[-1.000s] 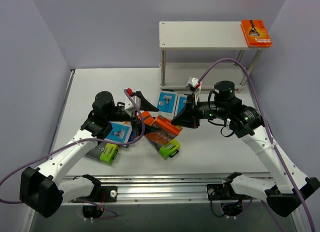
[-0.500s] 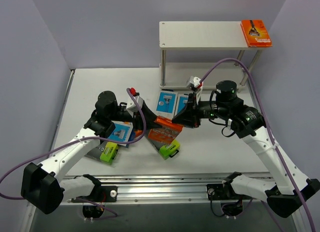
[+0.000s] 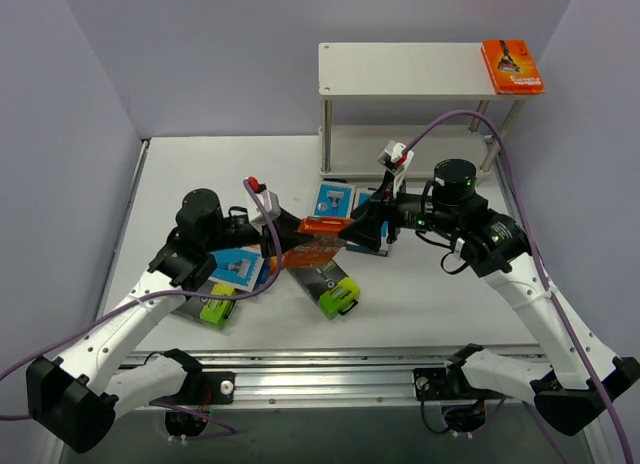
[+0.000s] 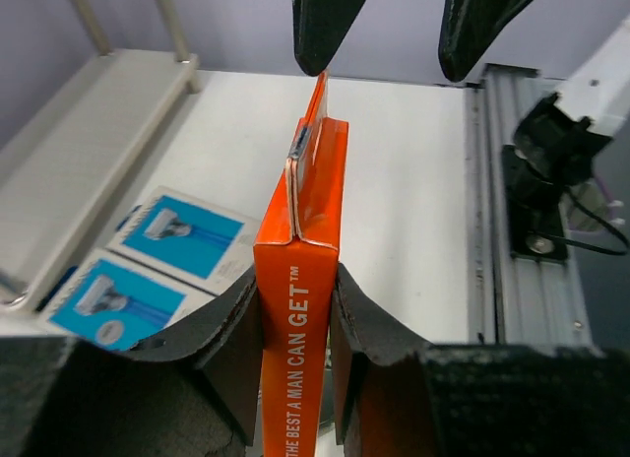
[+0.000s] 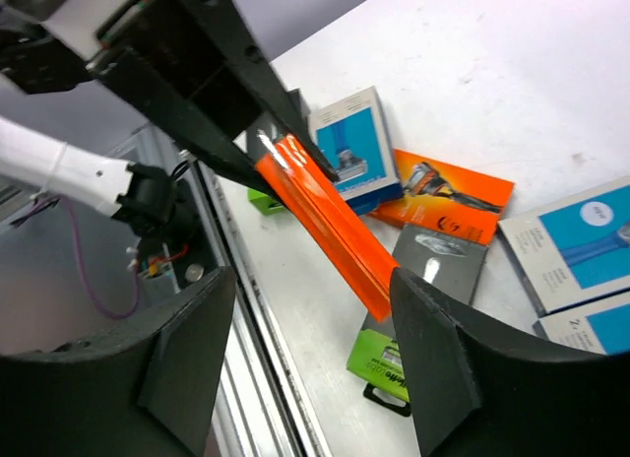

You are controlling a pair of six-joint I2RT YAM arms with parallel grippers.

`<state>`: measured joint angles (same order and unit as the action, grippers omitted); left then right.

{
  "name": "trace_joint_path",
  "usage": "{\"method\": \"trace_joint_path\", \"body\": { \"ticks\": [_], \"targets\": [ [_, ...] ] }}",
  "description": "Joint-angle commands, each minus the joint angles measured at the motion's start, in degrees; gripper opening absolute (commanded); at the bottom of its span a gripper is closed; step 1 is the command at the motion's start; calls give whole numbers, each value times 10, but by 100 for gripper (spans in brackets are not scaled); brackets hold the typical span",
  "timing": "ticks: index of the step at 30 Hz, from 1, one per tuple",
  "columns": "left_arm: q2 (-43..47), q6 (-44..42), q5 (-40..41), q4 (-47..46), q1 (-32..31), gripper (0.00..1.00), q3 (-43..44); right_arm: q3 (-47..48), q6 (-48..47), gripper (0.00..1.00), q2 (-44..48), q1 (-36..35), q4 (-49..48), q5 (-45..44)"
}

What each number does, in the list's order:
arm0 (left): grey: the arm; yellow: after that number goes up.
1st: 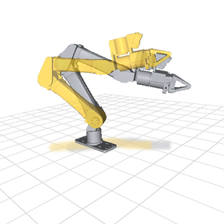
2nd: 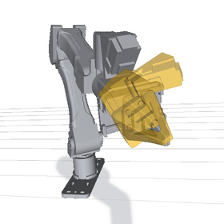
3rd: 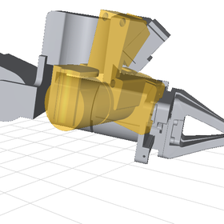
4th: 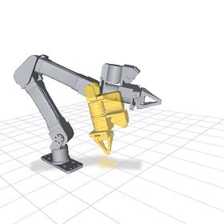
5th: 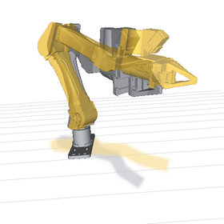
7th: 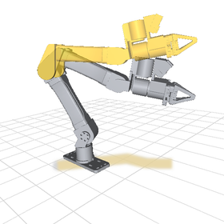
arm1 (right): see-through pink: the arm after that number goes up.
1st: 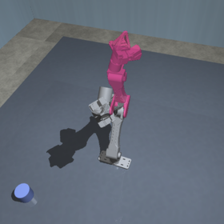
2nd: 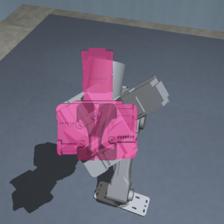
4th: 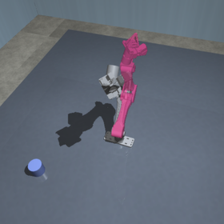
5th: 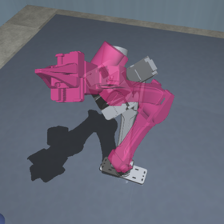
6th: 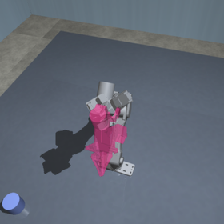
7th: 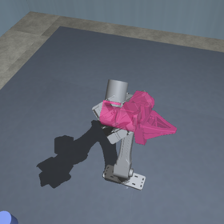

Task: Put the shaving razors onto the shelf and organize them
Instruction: Pass the shaving razor from the right arm to the left, then pass the shaving razor from the left arm to the right

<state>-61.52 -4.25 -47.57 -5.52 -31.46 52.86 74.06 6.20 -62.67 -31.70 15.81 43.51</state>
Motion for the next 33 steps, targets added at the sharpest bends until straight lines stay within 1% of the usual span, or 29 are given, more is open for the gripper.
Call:
{"method": "trace_joint_path", "body": {
  "ticks": [1, 2, 4, 5, 6, 8, 9, 10, 11, 12, 13, 14, 15, 16, 17, 18, 19, 23, 24, 26, 27, 29, 30, 33],
  "targets": [
    [45, -49, 109, 20, 0, 2, 4, 23, 40, 60, 1, -3, -40, -73],
    [59, -54, 156, 22, -1, 2, 1, 24, 53, 61, -1, -3, -47, -99],
    [72, -85, 204, 27, -5, 2, -6, 27, 89, 62, -6, -1, -66, -128],
    [81, -96, 233, 28, -10, 2, -9, 30, 121, 62, -10, -1, -69, -139],
    [84, -122, 295, 27, -15, 2, -12, 34, 138, 62, -17, -1, -71, -155],
    [89, -153, 354, 24, -36, 2, -16, 39, 187, 62, -20, -1, -86, -170],
    [88, -187, 411, 24, -46, 2, -16, 36, 207, 62, -18, -2, -95, -183],
    [86, -207, 439, 24, -58, 2, -16, 33, 227, 62, -17, -2, -119, -187],
    [79, -227, 462, 22, -83, 2, -18, 21, 267, 62, -17, -2, -133, -190],
    [76, -271, 516, 13, -99, 2, -20, 18, 282, 62, -18, -2, -146, -191],
    [72, -295, 546, 3, -117, 2, -22, 17, 296, 62, -22, -2, -148, -194],
    [63, -316, 573, -8, -151, 2, -27, 17, 308, 62, -25, -2, -148, -198],
    [60, -359, 595, -35, -165, 2, -36, 18, 327, 62, -27, -2, -149, -201],
    [55, -380, 634, -51, -178, 2, -43, 19, 335, 62, -27, -3, -149, -208],
    [50, -399, 650, -66, -201, 2, -49, 19, 345, 62, -25, -2, -149, -214],
    [47, -435, 664, -101, -210, 2, -60, 14, 367, 62, -25, -4, -151, -218],
    [44, -452, 690, -121, -217, 2, -66, 11, 377, 62, -23, -3, -152, -220],
    [27, -528, 733, -206, -245, 2, -84, 0, 410, 60, -25, -6, -152, -214],
    [22, -565, 742, -248, -258, 2, -88, -5, 413, 60, -25, -6, -153, -213],
    [0, -608, 760, -293, -272, 2, -100, -17, 422, 59, -24, -6, -153, -209],
    [-8, -652, 774, -341, -280, 2, -104, -18, 423, 59, -25, -7, -152, -206],
    [-32, -696, 783, -386, -302, 2, -116, -24, 426, 59, -25, -7, -153, -202],
    [-40, -728, 789, -429, -308, 2, -120, -27, 428, 59, -23, -8, -161, -198],
    [-67, -778, 802, -486, -332, 2, -125, -33, 432, 60, -24, -8, -177, -195]
  ]
}}
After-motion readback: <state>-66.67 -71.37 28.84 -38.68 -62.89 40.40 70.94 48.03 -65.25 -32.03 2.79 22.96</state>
